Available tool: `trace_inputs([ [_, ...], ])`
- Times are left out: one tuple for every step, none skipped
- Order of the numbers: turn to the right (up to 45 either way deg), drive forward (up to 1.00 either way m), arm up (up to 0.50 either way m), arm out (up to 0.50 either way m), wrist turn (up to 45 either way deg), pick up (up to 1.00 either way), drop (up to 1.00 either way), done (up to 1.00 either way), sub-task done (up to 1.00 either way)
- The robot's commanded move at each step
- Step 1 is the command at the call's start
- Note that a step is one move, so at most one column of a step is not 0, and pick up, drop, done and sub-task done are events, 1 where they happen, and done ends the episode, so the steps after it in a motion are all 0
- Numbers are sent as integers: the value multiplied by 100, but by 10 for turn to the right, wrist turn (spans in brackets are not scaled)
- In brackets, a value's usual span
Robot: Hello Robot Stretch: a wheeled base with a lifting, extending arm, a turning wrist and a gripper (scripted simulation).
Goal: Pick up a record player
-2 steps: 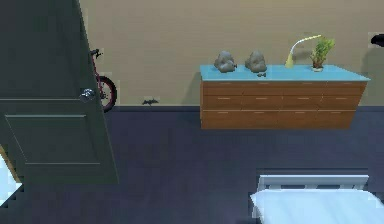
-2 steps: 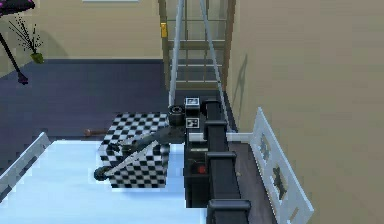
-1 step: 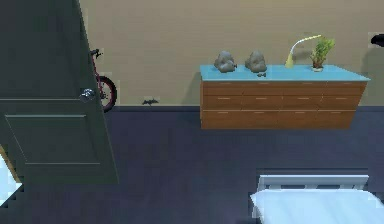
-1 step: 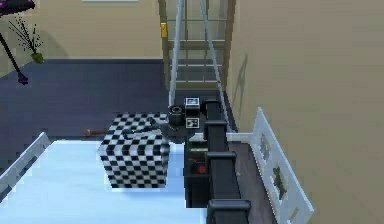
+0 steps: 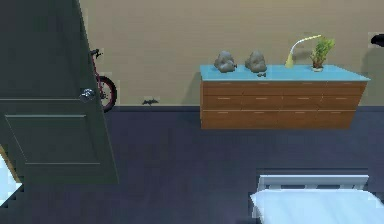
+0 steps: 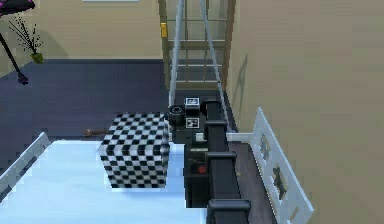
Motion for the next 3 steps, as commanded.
trace_inputs([
  [0,0,-30,0,0,0,0,0,0],
  [0,0,0,0,0,100,0,0,0],
  [0,0,10,0,0,0,0,0,0],
])
